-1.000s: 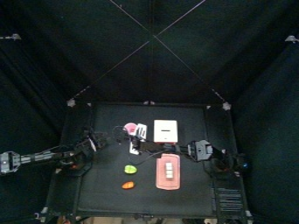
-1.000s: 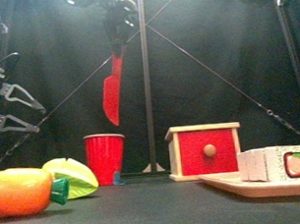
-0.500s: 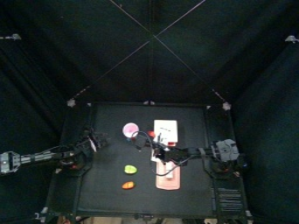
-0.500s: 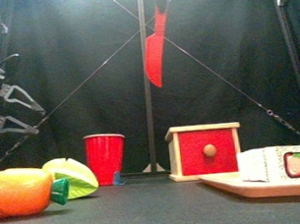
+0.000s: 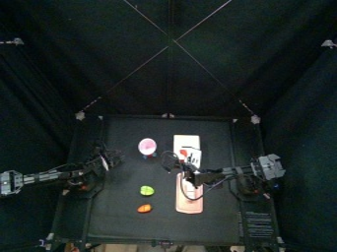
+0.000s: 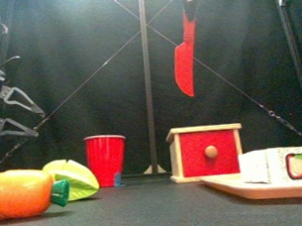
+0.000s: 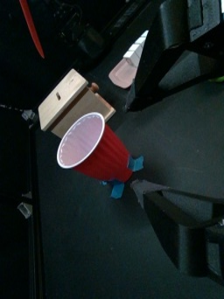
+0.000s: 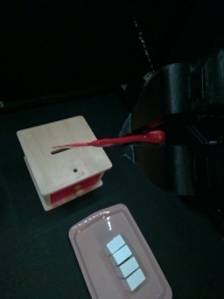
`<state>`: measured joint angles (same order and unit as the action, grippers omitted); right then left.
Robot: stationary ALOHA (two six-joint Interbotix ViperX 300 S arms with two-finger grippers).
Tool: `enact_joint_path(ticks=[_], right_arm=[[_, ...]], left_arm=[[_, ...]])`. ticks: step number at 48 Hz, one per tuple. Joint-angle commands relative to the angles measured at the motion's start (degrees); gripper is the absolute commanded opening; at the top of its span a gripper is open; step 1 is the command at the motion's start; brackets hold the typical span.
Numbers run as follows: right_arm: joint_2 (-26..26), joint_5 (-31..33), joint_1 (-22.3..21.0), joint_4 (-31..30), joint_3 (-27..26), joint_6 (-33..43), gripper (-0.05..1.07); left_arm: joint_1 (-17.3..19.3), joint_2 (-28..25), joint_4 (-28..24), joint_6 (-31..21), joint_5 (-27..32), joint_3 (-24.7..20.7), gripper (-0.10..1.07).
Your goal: Grab knfie
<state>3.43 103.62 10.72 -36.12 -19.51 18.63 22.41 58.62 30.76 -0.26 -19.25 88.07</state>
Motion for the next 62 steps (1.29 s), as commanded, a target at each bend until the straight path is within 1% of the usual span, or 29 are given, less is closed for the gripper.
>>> enact_joint_path(ticks=[1,10,17,23,27,32,35,39,40,46,51,58,62], right_arm=[[-3.34,-1.32,1.49,-0.97,1.85,2.11,0.21],[-6.59,-5.27,2.72,-2.2,7.91,7.03,0.21],[-10.28,-11.69,3.43,-0.7,14.5,12.22,0.21],[-13.18,-18.19,4.31,0.18,20.04,16.61,0.21],[-14.5,-23.38,5.8,0.26,23.73,20.48,0.21],[-16.08,-29.88,7.56,-0.09,28.13,25.66,0.21],[-16.88,-33.4,8.35,-0.44,30.15,28.83,0.21],[-17.49,-38.5,9.4,-0.88,32.87,32.96,0.21],[-17.49,-39.46,9.58,-1.05,33.49,33.75,0.21],[-18.02,-44.3,10.37,-2.55,36.91,37.71,0.21],[-18.54,-49.39,10.55,-2.72,39.46,40.87,0.21],[-19.95,-58.01,10.46,-2.29,42.63,47.02,0.21],[-21.01,-63.28,10.11,-2.29,45.09,51.33,0.21]], left_arm=[[0.26,-0.26,0.0,0.0,-0.26,-0.79,0.97],[0.44,-0.35,-0.09,0.0,-0.26,-0.79,0.97],[0.7,-0.35,-0.26,0.09,-0.26,-0.79,0.97],[0.62,-0.26,-0.97,0.18,-0.26,-0.97,0.97],[0.53,-0.26,-2.37,0.18,-0.26,-1.32,0.97],[-0.09,-0.26,-5.8,0.18,-0.18,-2.29,0.97],[-1.76,-0.26,-8.26,0.09,-0.18,-3.25,0.97],[-5.71,-0.26,-11.69,0.09,-0.7,-4.39,0.97],[-7.47,-0.26,-13.01,0.09,-0.88,-4.83,0.97],[-14.59,-0.26,-17.75,0.0,-2.46,-6.24,0.97],[-20.21,-0.35,-21.53,0.18,-5.71,-6.77,0.97],[-24.96,-0.88,-26.81,0.18,-10.55,-6.77,0.97],[-26.46,-1.85,-28.74,0.18,-12.3,-7.03,0.97]])
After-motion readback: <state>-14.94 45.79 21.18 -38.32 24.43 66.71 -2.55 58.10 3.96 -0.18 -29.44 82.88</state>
